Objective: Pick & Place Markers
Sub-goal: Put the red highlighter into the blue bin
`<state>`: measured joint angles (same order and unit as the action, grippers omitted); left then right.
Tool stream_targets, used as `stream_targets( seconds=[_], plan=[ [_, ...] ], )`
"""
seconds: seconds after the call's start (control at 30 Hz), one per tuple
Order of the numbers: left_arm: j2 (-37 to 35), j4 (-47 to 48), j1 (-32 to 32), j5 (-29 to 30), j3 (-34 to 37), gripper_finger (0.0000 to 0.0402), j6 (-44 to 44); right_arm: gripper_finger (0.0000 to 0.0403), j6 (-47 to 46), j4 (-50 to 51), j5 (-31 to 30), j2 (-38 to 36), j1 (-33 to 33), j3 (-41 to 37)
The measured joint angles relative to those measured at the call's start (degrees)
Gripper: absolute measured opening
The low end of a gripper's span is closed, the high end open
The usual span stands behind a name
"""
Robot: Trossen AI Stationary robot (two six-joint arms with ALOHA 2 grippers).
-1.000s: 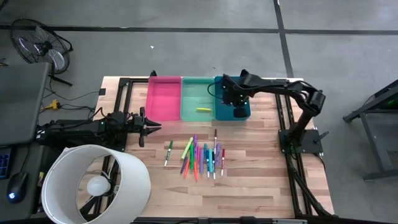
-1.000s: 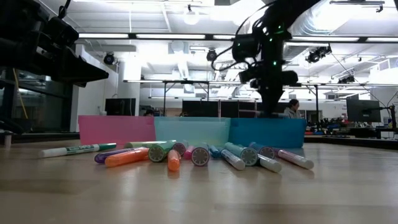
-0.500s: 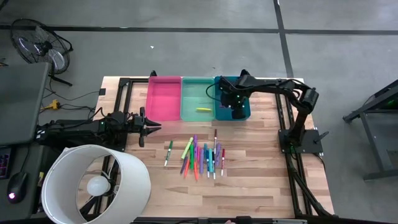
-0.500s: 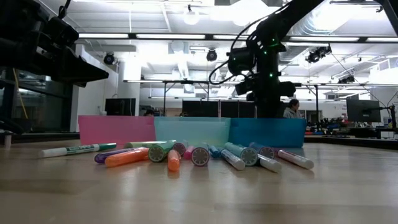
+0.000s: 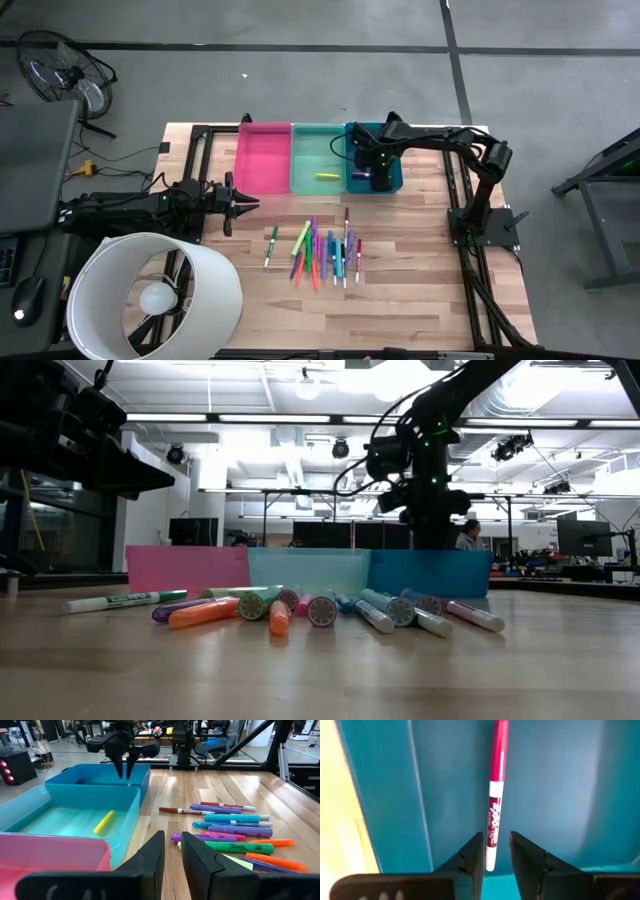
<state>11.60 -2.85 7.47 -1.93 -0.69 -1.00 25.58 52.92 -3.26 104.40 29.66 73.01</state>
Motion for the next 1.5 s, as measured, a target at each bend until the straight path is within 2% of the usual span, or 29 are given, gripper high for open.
stream_targets(
  seconds=[0.13,0.3,0.4,0.6,0.87,1.23,1.5],
  plan=[
    [0.0,0.0,0.0,0.0,0.0,0.0062,0.0,0.0081,-8.0,0.2,-3.4,-0.4,-1.1,0.0],
    [0.0,0.0,0.0,0.0,0.0,0.0062,0.0,0.0089,-30.6,2.0,-16.9,-2.2,-3.1,0.0],
    [0.0,0.0,0.0,0.0,0.0,0.0062,0.0,0.0094,-40.8,4.5,-19.5,-4.1,-4.6,0.0],
    [0.0,0.0,0.0,0.0,0.0,0.0062,0.0,0.0095,-59.2,7.4,-11.3,-7.5,-9.9,0.0],
    [0.0,0.0,0.0,0.0,0.0,0.0062,0.0,0.0095,-79.5,9.2,-2.7,-8.4,-20.7,0.0],
    [0.0,0.0,0.0,0.0,0.0,0.0062,0.0,0.0095,-104.1,8.9,-1.6,-6.7,-34.4,0.0],
    [0.0,0.0,0.0,0.0,0.0,0.0062,0.0,0.0099,-118.2,3.2,0.9,-1.4,-40.3,0.0]
  ],
)
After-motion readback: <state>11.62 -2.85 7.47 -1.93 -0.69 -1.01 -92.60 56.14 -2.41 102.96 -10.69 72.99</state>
